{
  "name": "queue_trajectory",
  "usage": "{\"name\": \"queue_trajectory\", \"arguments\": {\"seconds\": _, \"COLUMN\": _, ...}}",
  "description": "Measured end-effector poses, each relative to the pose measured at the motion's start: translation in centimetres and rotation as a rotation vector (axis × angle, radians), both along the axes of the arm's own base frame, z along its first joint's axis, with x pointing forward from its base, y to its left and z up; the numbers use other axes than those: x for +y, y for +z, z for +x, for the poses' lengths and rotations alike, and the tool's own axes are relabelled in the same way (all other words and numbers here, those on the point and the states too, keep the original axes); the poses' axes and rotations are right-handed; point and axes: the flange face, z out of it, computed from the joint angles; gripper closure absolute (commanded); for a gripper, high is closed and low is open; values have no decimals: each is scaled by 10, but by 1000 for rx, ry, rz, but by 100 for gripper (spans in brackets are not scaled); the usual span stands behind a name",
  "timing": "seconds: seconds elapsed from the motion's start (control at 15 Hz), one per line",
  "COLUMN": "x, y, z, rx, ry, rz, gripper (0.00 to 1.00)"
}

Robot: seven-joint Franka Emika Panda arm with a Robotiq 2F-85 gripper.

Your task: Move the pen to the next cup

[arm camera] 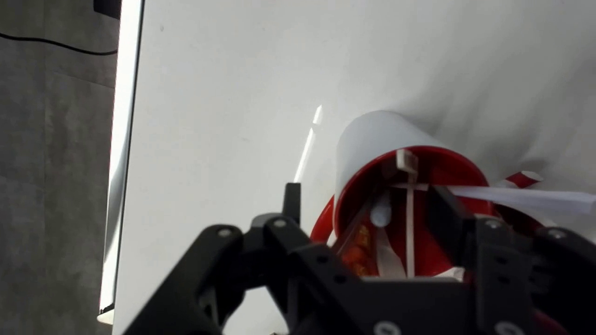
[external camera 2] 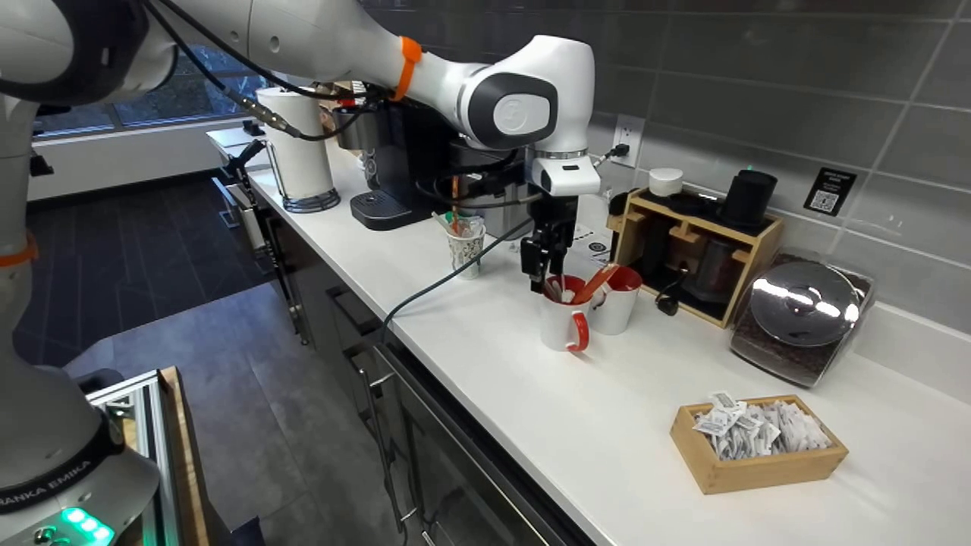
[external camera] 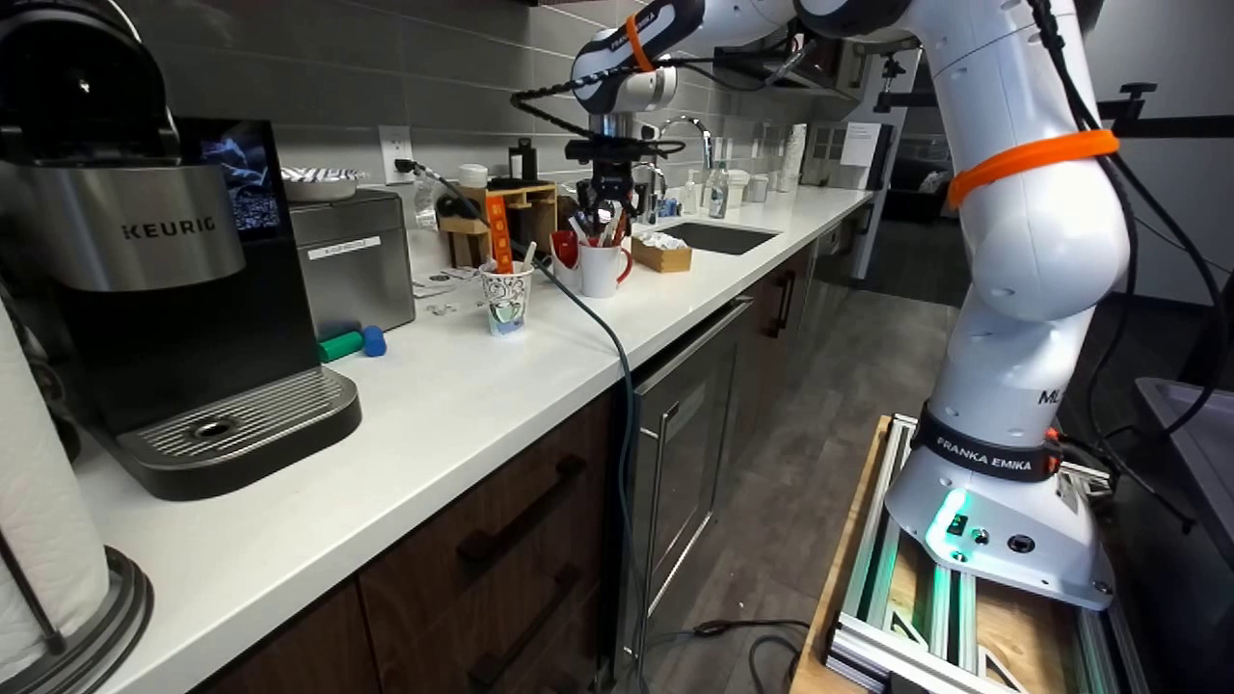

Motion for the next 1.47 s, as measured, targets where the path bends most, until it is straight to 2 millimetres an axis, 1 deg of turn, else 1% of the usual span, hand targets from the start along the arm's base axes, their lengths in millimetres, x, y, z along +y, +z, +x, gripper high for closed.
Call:
{"name": "queue_trajectory", "arguments": {"seconds": 0.07, "x": 1, "y": -1, "z": 4, "rx": -2, "ry": 2, "rz": -2, "gripper": 38}}
{"name": "queue_trajectory", "arguments": {"seconds": 0.13, "x": 2, "y": -2, "z": 7, "rx": -4, "ry": 3, "rz": -4, "gripper": 46}}
{"name": "queue_trajectory", "arguments": {"seconds": 0.2, "x": 2, "y": -4, "z": 10, "rx": -5, "ry": 3, "rz": -6, "gripper": 46}}
{"name": "queue_trajectory", "arguments": {"seconds": 0.27, "x": 2, "y": -5, "z": 13, "rx": -6, "ry": 2, "rz": -8, "gripper": 51}}
{"name": "queue_trajectory", "arguments": {"seconds": 0.33, "x": 2, "y": -7, "z": 15, "rx": -5, "ry": 1, "rz": -9, "gripper": 60}}
{"name": "queue_trajectory", "arguments": {"seconds": 0.4, "x": 1, "y": -10, "z": 17, "rx": -4, "ry": 0, "rz": -11, "gripper": 60}}
{"name": "queue_trajectory", "arguments": {"seconds": 0.47, "x": 1, "y": -12, "z": 18, "rx": -3, "ry": -2, "rz": -12, "gripper": 57}}
{"name": "queue_trajectory", "arguments": {"seconds": 0.53, "x": 1, "y": -14, "z": 20, "rx": -2, "ry": -3, "rz": -13, "gripper": 62}}
{"name": "queue_trajectory", "arguments": {"seconds": 0.6, "x": 1, "y": -15, "z": 21, "rx": -1, "ry": -4, "rz": -13, "gripper": 60}}
{"name": "queue_trajectory", "arguments": {"seconds": 0.67, "x": 0, "y": -17, "z": 22, "rx": 1, "ry": -5, "rz": -14, "gripper": 60}}
{"name": "queue_trajectory", "arguments": {"seconds": 0.87, "x": -2, "y": -20, "z": 23, "rx": 3, "ry": -11, "rz": -17, "gripper": 54}}
{"name": "queue_trajectory", "arguments": {"seconds": 0.93, "x": -3, "y": -20, "z": 23, "rx": 3, "ry": -13, "rz": -18, "gripper": 55}}
{"name": "queue_trajectory", "arguments": {"seconds": 1.0, "x": -3, "y": -20, "z": 23, "rx": 3, "ry": -17, "rz": -19, "gripper": 54}}
{"name": "queue_trajectory", "arguments": {"seconds": 1.13, "x": -5, "y": -21, "z": 24, "rx": 3, "ry": -23, "rz": -21, "gripper": 58}}
{"name": "queue_trajectory", "arguments": {"seconds": 1.2, "x": -5, "y": -21, "z": 24, "rx": 3, "ry": -25, "rz": -21, "gripper": 68}}
{"name": "queue_trajectory", "arguments": {"seconds": 1.33, "x": -6, "y": -22, "z": 24, "rx": 4, "ry": -29, "rz": -22, "gripper": 81}}
{"name": "queue_trajectory", "arguments": {"seconds": 1.4, "x": -6, "y": -22, "z": 24, "rx": 5, "ry": -29, "rz": -22, "gripper": 92}}
{"name": "queue_trajectory", "arguments": {"seconds": 1.47, "x": -7, "y": -22, "z": 24, "rx": 5, "ry": -30, "rz": -22, "gripper": 100}}
